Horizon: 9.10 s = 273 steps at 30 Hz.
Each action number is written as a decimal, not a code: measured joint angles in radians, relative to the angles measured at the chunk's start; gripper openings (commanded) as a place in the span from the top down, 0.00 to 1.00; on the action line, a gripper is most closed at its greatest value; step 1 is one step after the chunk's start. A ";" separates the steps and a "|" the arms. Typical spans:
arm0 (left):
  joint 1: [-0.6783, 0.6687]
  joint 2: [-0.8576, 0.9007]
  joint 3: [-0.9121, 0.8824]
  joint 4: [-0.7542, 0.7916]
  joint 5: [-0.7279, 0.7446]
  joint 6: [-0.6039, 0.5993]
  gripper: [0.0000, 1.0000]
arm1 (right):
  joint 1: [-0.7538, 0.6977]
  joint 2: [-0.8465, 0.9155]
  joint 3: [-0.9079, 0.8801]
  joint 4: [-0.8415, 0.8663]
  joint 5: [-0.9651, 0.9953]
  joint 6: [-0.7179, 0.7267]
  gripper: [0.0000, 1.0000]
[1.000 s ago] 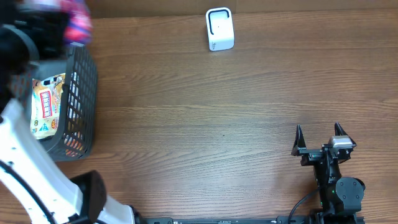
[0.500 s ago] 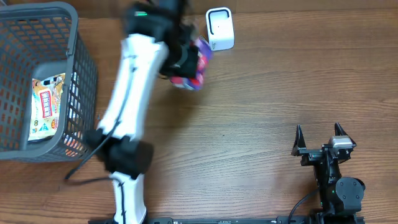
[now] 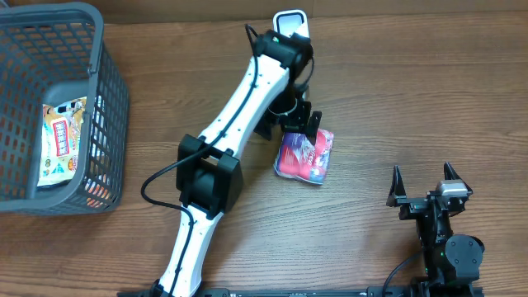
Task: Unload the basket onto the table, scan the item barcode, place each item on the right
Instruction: 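Carry the red pack past the scanner and set it on the table, then return the left gripper to the basket, then grasp the yellow wet-wipe pack in the basket with the left gripper, then swing the wipe pack past the scanner and place it left of the red pack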
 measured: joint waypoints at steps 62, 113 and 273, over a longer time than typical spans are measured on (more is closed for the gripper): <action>1.153 -0.352 0.230 0.005 -0.429 -0.051 0.09 | 0.000 0.000 0.000 0.000 0.000 0.000 0.00; 1.096 -0.073 -0.276 0.394 -0.389 0.169 0.21 | 0.000 0.000 0.000 0.000 0.000 0.000 0.00; 0.002 -0.213 -0.443 0.346 -0.268 -0.287 0.79 | 0.000 0.000 0.000 0.000 0.000 0.000 0.00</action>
